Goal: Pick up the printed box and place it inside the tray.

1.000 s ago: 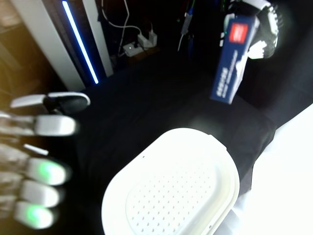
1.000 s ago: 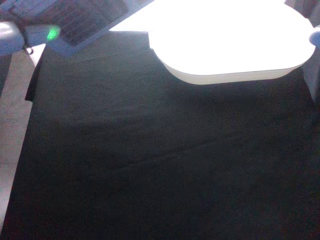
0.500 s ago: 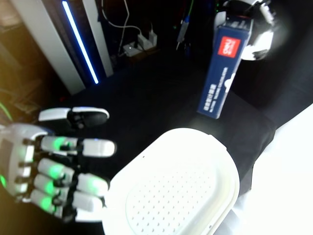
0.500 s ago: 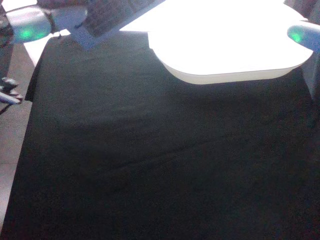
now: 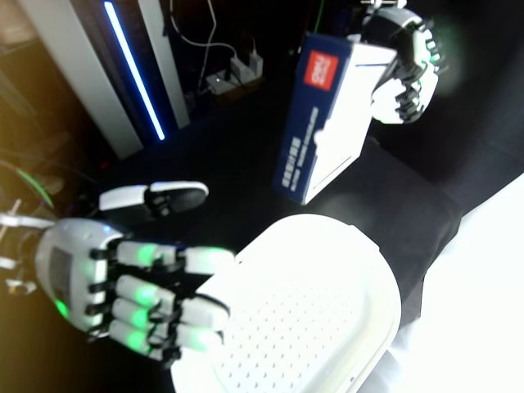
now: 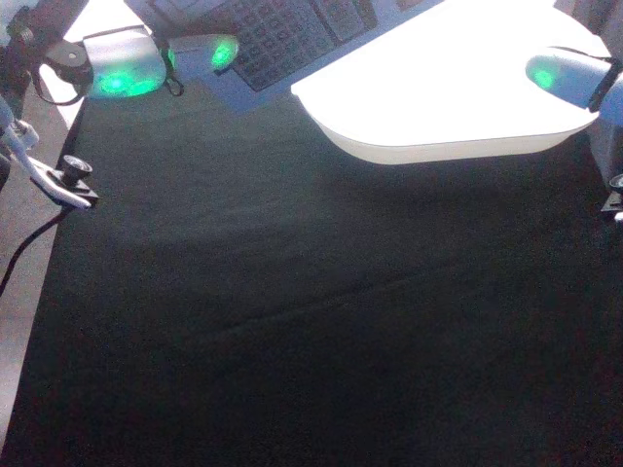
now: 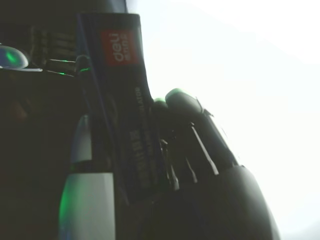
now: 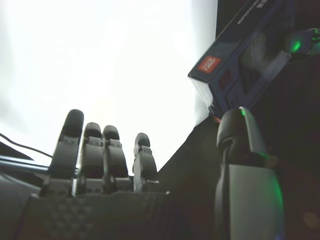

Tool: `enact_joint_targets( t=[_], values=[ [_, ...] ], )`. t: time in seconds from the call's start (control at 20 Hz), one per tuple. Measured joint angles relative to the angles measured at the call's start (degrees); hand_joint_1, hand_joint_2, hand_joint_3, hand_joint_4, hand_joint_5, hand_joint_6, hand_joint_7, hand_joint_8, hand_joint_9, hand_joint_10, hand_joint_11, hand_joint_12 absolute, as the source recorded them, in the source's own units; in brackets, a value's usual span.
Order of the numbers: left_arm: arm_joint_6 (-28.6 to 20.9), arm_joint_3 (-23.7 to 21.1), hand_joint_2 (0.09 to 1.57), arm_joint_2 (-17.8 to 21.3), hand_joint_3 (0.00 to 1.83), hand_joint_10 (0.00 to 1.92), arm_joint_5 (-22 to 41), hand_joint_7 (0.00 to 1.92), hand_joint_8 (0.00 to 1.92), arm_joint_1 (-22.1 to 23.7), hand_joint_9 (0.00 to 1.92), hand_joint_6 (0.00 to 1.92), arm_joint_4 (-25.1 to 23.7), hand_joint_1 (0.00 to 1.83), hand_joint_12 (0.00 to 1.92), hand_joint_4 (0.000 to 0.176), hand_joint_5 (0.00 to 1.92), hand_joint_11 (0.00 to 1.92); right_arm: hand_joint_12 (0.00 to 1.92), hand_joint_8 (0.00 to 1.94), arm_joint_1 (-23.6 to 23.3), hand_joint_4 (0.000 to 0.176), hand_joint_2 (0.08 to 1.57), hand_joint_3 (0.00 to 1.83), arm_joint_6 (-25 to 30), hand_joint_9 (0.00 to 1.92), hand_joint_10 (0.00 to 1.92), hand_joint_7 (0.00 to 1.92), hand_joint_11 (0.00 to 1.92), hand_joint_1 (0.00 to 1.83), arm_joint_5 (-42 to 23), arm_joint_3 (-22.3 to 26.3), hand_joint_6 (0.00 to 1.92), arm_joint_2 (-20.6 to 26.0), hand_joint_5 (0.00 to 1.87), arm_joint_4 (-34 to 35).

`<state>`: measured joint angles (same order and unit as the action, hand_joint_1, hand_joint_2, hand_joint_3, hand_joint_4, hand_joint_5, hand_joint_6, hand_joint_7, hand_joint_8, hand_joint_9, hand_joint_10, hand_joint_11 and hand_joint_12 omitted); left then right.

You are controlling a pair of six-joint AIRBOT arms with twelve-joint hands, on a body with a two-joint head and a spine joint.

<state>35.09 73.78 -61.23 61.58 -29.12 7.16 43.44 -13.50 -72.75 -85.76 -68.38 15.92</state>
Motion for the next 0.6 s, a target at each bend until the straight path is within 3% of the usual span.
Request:
enact_joint_targets(
  t=[0.05, 0.1, 0.15, 0.2, 0.25, 0.35, 0.4, 0.5, 0.55, 0.6],
  values=[
    [-0.02, 0.02, 1.24, -0.24, 0.00, 1.28, -0.11, 0.87, 1.39, 0.31, 0.88, 1.29, -0.66, 1.21, 1.44, 0.000, 0.63, 0.82, 0.63, 0.00, 0.00, 0.176, 0.85, 0.00, 0.00, 0.03, 0.00, 0.00, 0.00, 0.60, 0.00, 0.00, 0.00, -0.07, 0.00, -0.09],
    [-0.04, 0.20, 1.24, -1.03, 0.00, 1.29, -0.04, 0.87, 1.39, 0.59, 0.85, 1.27, -1.01, 1.21, 1.48, 0.000, 0.65, 0.74, 0.41, 0.00, 0.00, 0.176, 0.77, 0.00, 0.00, 0.01, 0.00, 0.02, 0.00, 0.58, 0.07, 0.00, 0.00, -0.20, 0.00, -0.24],
    [-0.02, 0.83, 1.22, -2.03, 0.00, 1.49, -0.39, 0.84, 1.31, 0.63, 0.83, 1.21, -1.40, 1.32, 1.51, 0.000, 0.62, 0.70, 0.23, 0.00, 0.00, 0.176, 0.72, 0.00, 0.00, 0.00, 0.00, 0.04, 0.00, 0.59, 0.11, 0.00, 0.00, -0.35, 0.00, -0.24],
    [-0.02, 0.87, 1.20, -2.60, 0.00, 1.51, -1.18, 0.86, 1.25, 0.63, 0.84, 1.16, -1.25, 1.35, 1.54, 0.000, 0.66, 0.70, 0.07, 0.01, -0.11, 0.176, 0.69, 0.00, 0.00, 0.00, 0.00, 0.02, 0.00, 0.60, 0.11, 0.00, 0.00, -0.48, 0.00, -0.39],
    [0.02, 1.20, 1.20, -3.19, 0.00, 1.38, -2.08, 0.91, 1.30, 0.63, 0.86, 1.20, -1.73, 1.25, 1.52, 0.000, 0.68, 0.75, 0.03, 0.00, -0.17, 0.176, 0.69, 0.00, 0.00, 0.00, 0.00, 0.00, 0.00, 0.58, 0.20, 0.00, 0.00, -0.55, 0.00, -0.72],
    [0.00, 1.20, 1.23, -3.58, 0.00, 1.33, -2.62, 0.89, 1.35, 0.85, 0.91, 1.27, -1.70, 1.22, 1.50, 0.000, 0.63, 0.76, 0.00, 0.00, -1.18, 0.176, 0.68, 0.00, 0.00, 0.00, 0.00, 0.00, 0.00, 0.62, 0.31, -0.02, 0.00, -0.81, 0.00, -0.68],
    [0.00, 1.22, 1.24, -3.80, 0.00, 1.33, -2.58, 0.77, 1.37, 1.31, 0.95, 1.36, -1.95, 1.20, 1.52, 0.000, 0.70, 0.77, 0.00, 0.01, -1.86, 0.176, 0.67, 0.00, 0.00, 0.00, 0.00, 0.03, 0.00, 0.67, 0.20, -0.20, 0.00, -0.94, 0.00, -1.05],
    [-0.02, 1.62, 1.21, -4.39, 0.00, 1.25, -2.64, 0.82, 1.29, 2.27, 0.98, 1.27, -2.89, 1.22, 1.42, 0.000, 0.76, 0.84, 0.00, 0.02, -3.19, 0.176, 0.67, 0.00, 0.15, 0.00, 0.00, 0.05, 0.00, 0.63, -0.04, -0.17, 0.00, -1.38, 0.00, -2.12],
    [-0.07, 1.88, 1.17, -4.76, 0.00, 1.17, -2.67, 0.98, 1.23, 2.67, 1.03, 1.07, -3.19, 1.25, 1.34, 0.000, 0.77, 0.94, 0.00, 0.01, -4.13, 0.176, 0.66, 0.00, 0.59, 0.00, 0.00, 0.05, 0.00, 0.62, -0.04, -0.15, 0.00, -1.77, 0.00, -3.04],
    [-0.04, 1.92, 1.17, -5.09, 0.00, 1.17, -2.89, 0.98, 1.23, 2.95, 1.03, 1.07, -3.17, 1.25, 1.34, 0.000, 0.77, 0.94, 0.00, 0.01, -4.90, 0.176, 0.66, 0.00, 1.01, 0.00, 0.00, 0.05, 0.00, 0.62, 0.04, -0.17, 0.00, -2.08, 0.00, -3.80]
  ],
)
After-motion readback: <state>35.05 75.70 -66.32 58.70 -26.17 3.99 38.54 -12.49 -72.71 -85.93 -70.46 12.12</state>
